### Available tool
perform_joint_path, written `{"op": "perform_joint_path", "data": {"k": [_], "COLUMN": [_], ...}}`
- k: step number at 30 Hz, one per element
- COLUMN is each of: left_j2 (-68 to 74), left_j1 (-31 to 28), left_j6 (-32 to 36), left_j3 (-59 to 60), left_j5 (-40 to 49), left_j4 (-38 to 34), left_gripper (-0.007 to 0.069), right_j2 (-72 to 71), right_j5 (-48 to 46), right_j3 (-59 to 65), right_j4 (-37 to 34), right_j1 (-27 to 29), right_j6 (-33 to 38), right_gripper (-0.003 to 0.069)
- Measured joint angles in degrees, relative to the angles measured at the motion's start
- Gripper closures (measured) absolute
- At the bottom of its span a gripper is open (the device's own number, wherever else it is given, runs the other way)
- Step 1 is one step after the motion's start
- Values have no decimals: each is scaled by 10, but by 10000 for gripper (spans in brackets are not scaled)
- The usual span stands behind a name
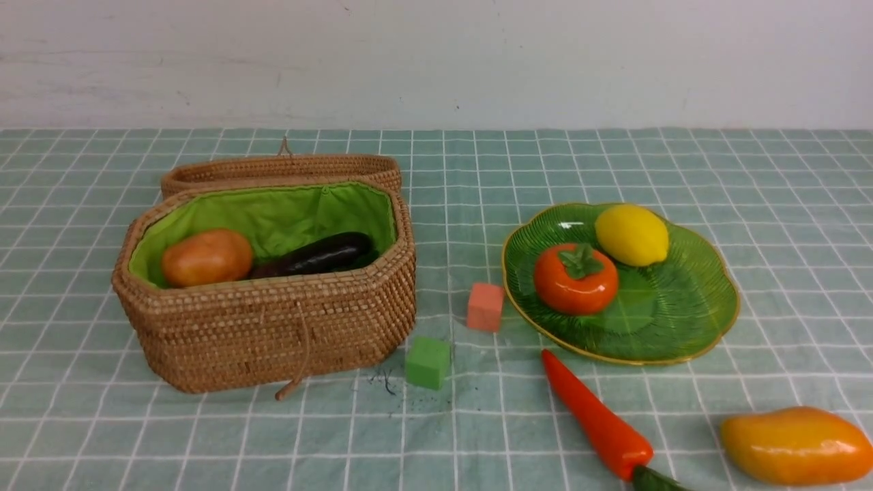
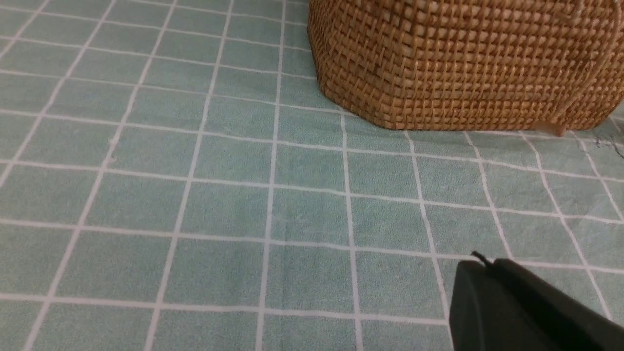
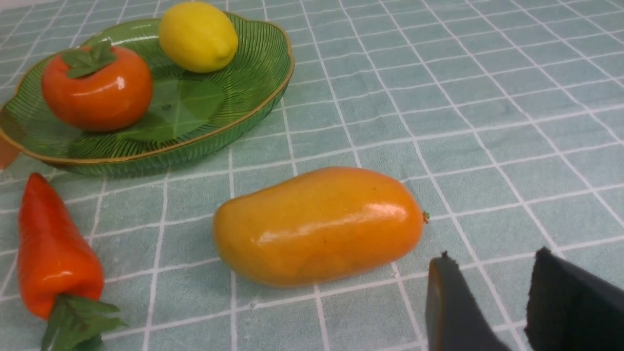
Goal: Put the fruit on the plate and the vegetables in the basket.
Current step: Use the right arm to grab a mango and put it into the right plate
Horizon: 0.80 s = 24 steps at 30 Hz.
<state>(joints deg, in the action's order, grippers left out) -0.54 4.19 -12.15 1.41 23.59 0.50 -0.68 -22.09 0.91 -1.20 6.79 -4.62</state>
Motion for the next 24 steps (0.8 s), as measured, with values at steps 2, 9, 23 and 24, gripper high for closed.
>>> {"op": "perform_joint_path", "data": {"k": [2, 9, 23, 24], "left_j2": [0, 0, 0, 0], "left_j1": [0, 0, 0, 0], "left_j6": [0, 0, 0, 0], "left_j3": [1, 1, 1, 1], "left_j5": [-1, -4, -5, -5], "left_j4": [-5, -5, -5, -5], "left_gripper": [619, 610, 595, 594], "right_j2": [0, 0, 0, 0], "right_j5": [0, 0, 0, 0], "right_j3": [0, 0, 0, 0], "right_j4": [0, 0, 0, 0], "right_j1": [0, 0, 0, 0], "right_j6": [0, 0, 0, 0], "right_gripper": [415, 415, 415, 415]}}
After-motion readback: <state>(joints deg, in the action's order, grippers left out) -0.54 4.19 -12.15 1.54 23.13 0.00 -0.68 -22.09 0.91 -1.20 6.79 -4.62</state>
